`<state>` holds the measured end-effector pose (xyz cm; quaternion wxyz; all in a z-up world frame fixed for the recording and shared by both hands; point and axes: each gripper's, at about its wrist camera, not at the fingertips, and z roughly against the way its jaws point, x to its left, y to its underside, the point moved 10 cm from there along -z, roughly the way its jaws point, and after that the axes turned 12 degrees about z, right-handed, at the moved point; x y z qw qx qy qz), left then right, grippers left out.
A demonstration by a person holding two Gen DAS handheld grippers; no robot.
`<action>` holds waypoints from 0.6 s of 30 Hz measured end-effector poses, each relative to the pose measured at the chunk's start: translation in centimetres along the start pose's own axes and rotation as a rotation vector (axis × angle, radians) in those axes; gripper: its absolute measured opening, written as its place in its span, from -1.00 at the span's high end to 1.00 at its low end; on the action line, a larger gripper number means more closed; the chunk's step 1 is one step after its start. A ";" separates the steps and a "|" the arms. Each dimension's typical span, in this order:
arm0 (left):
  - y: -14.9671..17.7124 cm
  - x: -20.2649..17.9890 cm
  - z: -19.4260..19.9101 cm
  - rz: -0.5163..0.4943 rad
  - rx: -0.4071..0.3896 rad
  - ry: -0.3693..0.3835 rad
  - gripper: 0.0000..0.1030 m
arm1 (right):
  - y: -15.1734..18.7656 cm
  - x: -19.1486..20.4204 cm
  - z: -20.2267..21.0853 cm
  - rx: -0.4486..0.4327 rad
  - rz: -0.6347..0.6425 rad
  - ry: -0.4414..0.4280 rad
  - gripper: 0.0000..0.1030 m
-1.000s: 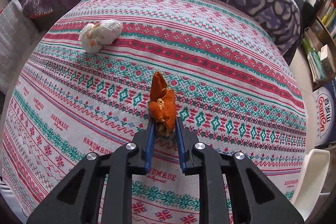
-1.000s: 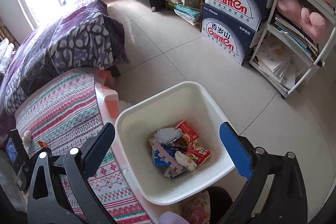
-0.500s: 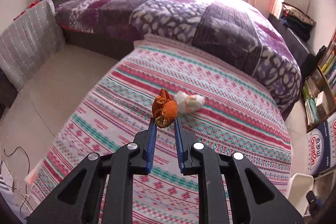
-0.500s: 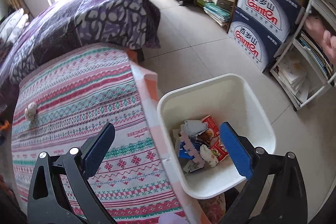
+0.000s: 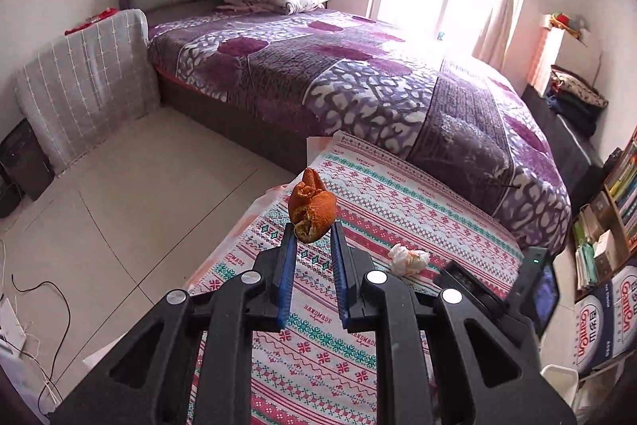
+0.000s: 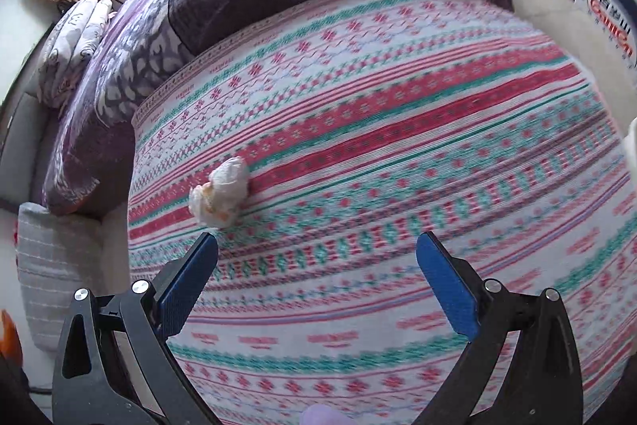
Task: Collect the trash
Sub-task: 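Grasp the small white tissue ball with the right gripper and lift it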
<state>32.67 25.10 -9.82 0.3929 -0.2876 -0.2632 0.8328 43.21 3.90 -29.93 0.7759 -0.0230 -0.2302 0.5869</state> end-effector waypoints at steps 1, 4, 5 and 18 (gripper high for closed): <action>-0.1 0.2 0.1 0.001 -0.004 0.001 0.66 | -0.2 0.7 -0.5 -0.004 -0.012 0.001 -0.86; 0.0 1.1 0.2 0.004 0.002 -0.001 0.65 | -1.1 2.8 -2.6 -0.019 -0.004 -0.008 -0.86; 0.1 1.4 0.1 0.008 0.010 -0.003 0.65 | -1.5 3.4 -3.1 -0.031 0.002 -0.011 -0.85; -0.8 4.4 -0.5 0.023 -0.007 -0.062 0.65 | -2.3 7.8 -5.5 -0.073 0.333 0.187 -0.33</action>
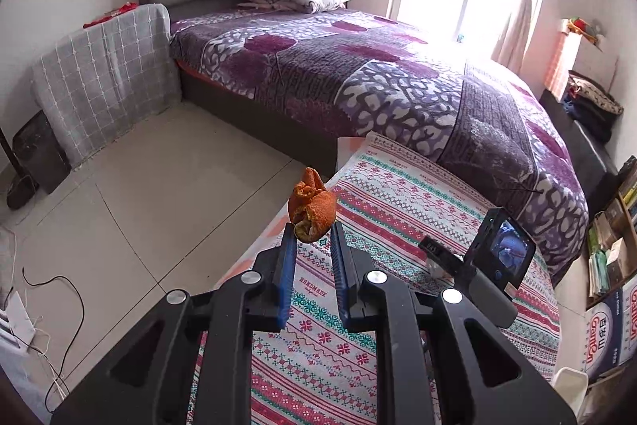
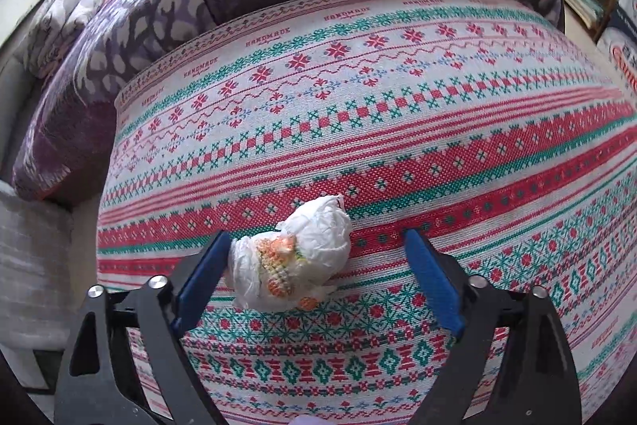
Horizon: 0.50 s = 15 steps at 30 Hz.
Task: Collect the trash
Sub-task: 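Grasp the small white tissue ball with the right gripper and lift it, then carry the tissue ball to the bin and open the right gripper while the left gripper carries the peel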
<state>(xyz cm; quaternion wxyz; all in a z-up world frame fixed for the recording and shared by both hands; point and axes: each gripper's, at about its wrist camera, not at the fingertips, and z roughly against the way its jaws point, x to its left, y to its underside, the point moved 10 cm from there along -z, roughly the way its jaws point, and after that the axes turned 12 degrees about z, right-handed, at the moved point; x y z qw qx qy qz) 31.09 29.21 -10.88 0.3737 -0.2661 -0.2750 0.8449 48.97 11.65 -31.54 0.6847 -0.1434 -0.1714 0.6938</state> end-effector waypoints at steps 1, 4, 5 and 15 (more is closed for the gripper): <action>-0.1 0.1 0.0 0.002 0.000 0.002 0.65 | 0.2 0.7 0.3 -0.015 0.068 0.008 -0.17; -0.3 0.2 0.2 -0.001 -0.014 0.001 0.65 | 0.8 1.5 1.1 -0.016 0.127 -0.078 0.22; -0.3 0.2 0.3 0.001 -0.016 0.002 0.65 | 1.0 1.5 1.6 -0.020 0.132 -0.109 0.23; -0.2 -1.0 1.5 0.017 -0.033 0.042 0.65 | 0.1 -2.9 12.3 -0.230 0.120 -0.134 0.24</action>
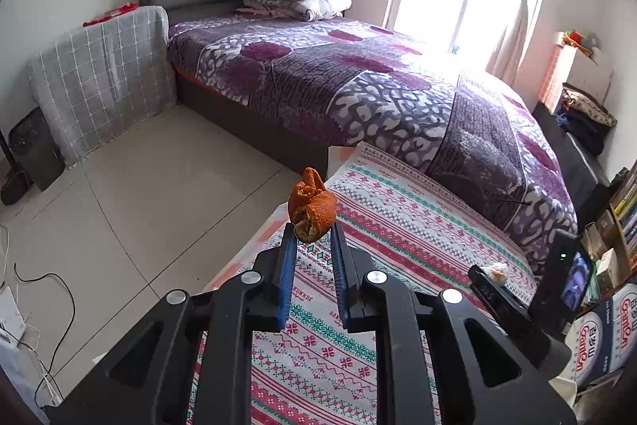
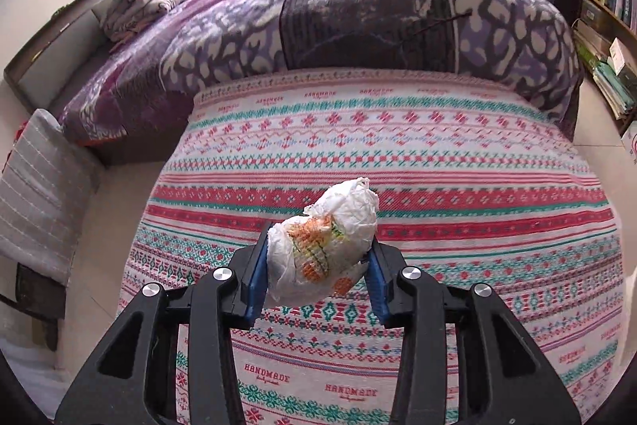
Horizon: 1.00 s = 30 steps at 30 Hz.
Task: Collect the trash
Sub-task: 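Carry the tissue ball to the bin and open the right gripper while the left gripper carries the peel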
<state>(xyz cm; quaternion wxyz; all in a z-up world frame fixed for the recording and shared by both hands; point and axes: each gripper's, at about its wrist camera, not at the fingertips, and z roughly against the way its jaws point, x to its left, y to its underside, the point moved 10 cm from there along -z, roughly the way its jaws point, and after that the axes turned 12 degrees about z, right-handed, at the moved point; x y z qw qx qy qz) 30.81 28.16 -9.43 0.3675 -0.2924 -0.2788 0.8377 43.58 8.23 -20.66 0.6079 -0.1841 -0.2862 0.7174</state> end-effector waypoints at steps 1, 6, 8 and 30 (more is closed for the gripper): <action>0.1 -0.3 0.2 -0.008 -0.009 0.003 0.65 | -0.3 -0.9 1.0 -0.020 0.002 0.008 0.24; 1.0 -2.0 1.0 -0.031 -0.011 0.030 0.65 | -0.2 -4.5 7.5 -0.128 0.028 0.070 0.23; 1.5 -2.7 1.3 -0.043 -0.010 0.039 0.65 | 0.2 -5.4 9.3 -0.159 0.042 0.099 0.23; 10.7 -11.0 1.1 -0.243 0.080 0.115 0.65 | 7.7 -17.1 15.3 -0.094 -0.045 0.192 0.21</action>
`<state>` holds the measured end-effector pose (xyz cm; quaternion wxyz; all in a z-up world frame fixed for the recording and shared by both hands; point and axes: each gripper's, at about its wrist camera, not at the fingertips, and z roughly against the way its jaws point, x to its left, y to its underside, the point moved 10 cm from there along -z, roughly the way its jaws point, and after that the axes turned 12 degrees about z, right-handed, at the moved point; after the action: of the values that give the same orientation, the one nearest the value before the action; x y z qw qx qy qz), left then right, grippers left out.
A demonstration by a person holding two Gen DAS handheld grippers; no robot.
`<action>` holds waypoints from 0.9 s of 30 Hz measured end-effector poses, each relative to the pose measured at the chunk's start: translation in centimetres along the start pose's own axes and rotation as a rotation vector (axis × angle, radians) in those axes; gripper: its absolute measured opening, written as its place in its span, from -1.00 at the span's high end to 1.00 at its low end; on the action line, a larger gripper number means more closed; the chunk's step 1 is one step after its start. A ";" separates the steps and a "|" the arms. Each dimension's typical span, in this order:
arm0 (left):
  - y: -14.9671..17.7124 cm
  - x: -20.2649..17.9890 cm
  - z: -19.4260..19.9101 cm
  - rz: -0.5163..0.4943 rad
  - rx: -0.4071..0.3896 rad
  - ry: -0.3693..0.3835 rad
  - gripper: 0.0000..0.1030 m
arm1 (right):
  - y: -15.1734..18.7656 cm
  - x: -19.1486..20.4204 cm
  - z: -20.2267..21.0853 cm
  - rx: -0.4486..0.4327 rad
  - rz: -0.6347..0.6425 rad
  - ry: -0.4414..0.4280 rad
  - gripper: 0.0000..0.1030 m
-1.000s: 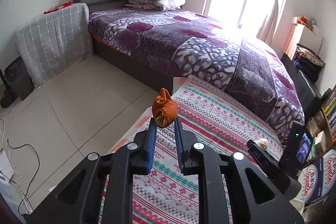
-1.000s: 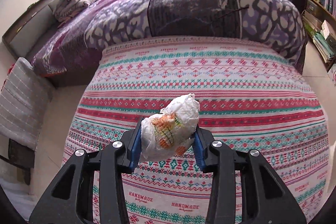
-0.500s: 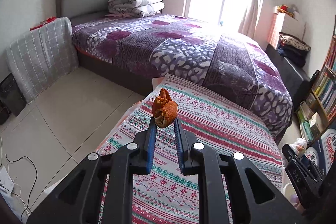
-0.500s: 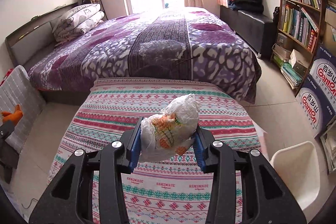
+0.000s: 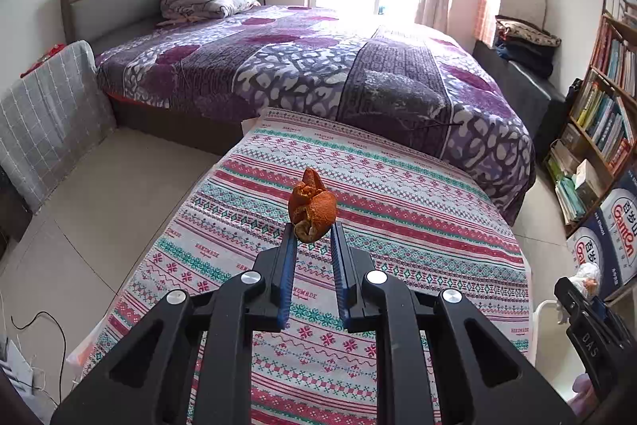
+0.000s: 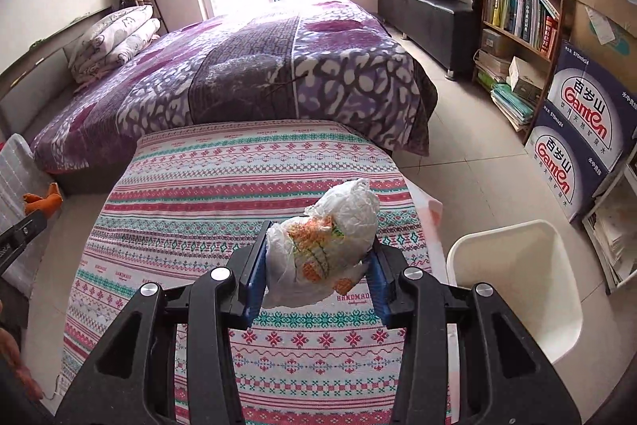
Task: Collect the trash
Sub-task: 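Carry the tissue ball to the bin and open the right gripper while the left gripper carries the peel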
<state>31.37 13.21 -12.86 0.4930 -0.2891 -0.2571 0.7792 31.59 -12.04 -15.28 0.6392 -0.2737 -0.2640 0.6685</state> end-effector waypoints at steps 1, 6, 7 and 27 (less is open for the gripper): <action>0.1 -0.3 -0.1 0.000 0.001 0.002 0.65 | 0.1 -0.5 -0.1 -0.003 -0.005 0.005 0.21; 0.4 -2.1 -0.2 -0.003 -0.006 0.018 0.65 | 0.5 -2.8 0.0 -0.005 -0.051 0.030 0.21; 0.5 -2.4 -0.1 -0.006 -0.007 0.022 0.65 | 0.6 -3.2 0.0 -0.006 -0.055 0.039 0.21; 4.7 -11.5 1.2 -0.147 -0.004 0.124 0.65 | 3.7 -14.1 0.9 0.051 -0.215 0.180 0.19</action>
<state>31.59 0.69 -12.95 0.5631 -0.3183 -0.2481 0.7211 28.81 -26.34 -16.82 0.7350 -0.2861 -0.2163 0.5755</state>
